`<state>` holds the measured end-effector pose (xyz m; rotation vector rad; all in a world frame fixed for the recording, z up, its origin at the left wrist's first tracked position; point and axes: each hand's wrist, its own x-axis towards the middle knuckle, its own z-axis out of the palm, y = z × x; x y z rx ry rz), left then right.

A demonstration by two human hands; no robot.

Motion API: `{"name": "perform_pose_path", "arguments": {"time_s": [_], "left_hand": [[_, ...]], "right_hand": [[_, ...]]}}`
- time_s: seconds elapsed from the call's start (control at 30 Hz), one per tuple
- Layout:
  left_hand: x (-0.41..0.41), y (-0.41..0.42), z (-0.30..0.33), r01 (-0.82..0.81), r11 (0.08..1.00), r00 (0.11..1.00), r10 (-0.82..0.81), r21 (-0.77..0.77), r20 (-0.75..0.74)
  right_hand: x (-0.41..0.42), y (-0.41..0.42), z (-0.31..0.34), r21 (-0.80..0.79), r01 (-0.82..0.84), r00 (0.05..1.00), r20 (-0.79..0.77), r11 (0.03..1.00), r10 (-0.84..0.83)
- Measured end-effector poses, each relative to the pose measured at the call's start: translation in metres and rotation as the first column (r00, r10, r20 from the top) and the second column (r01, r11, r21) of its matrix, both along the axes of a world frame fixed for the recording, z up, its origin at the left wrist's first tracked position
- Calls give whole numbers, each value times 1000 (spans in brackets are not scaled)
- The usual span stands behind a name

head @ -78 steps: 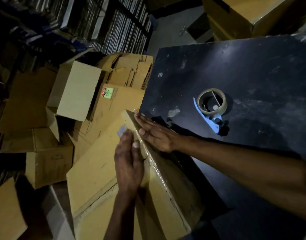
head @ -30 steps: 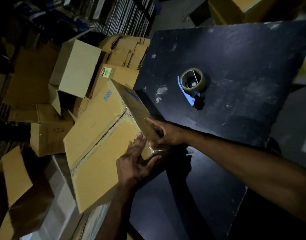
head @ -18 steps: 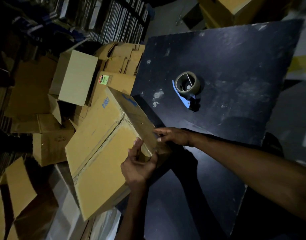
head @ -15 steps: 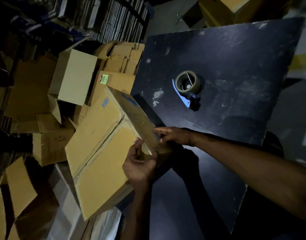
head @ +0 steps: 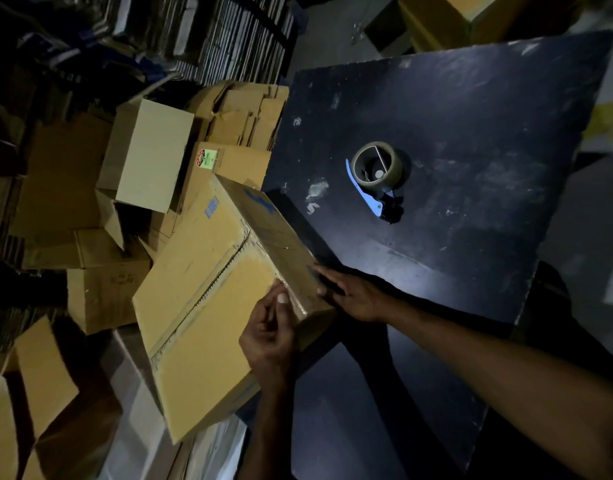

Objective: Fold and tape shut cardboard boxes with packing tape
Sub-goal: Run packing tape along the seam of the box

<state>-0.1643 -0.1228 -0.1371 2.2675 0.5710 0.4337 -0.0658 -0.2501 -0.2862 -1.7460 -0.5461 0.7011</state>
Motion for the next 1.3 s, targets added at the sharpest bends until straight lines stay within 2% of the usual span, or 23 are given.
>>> {"name": "perform_pose_path", "arguments": {"time_s": [0.07,0.13,0.2,0.27,0.37,0.47,0.5,0.6,0.73,0.8,0.9,1.03,1.13,1.3], "left_hand": [[-10,17,-5,216,959,973,-196,186,-119],[-20,30,-16,426,808,905,-369,407,-214],[-23,30,-27,469,711,881,-416,523,-225],[-20,28,-31,456,679,886,-409,576,-218],[-22,31,-28,490,668,870,-418,561,-262],[-27,31,-29,498,641,866,-404,584,-295],[-27,30,-31,481,637,876,-387,603,-289],[-25,26,-33,463,657,884,-395,596,-251],[-26,21,-27,428,719,899,-400,547,-177],[-27,19,-28,416,726,905,-390,548,-171],[-27,24,-32,441,668,892,-400,600,-210],[-27,33,-23,537,615,843,-415,577,-342],[-29,35,-25,507,638,862,-394,580,-321],[-29,37,-34,470,649,883,-360,598,-303]], "right_hand": [[-6,-3,5,102,10,1000,-9,995,-10],[-24,-8,7,169,27,996,82,985,-41],[-45,-12,3,107,109,940,311,988,-138],[-57,-11,-7,100,197,858,464,975,-221],[-56,-7,-11,140,244,839,466,960,-281],[-55,-5,-16,177,268,752,576,947,-321],[-56,-5,-18,183,262,750,580,948,-319],[-58,-3,-18,245,274,775,516,930,-364],[-55,-6,-10,157,300,684,652,941,-327],[-54,-6,-11,136,239,697,666,961,-267],[-58,-4,-16,158,189,723,645,969,-246],[-60,-5,-10,198,276,733,590,941,-339],[-62,-4,-7,240,247,691,635,939,-345],[-63,0,-12,352,188,695,612,917,-377]]}}
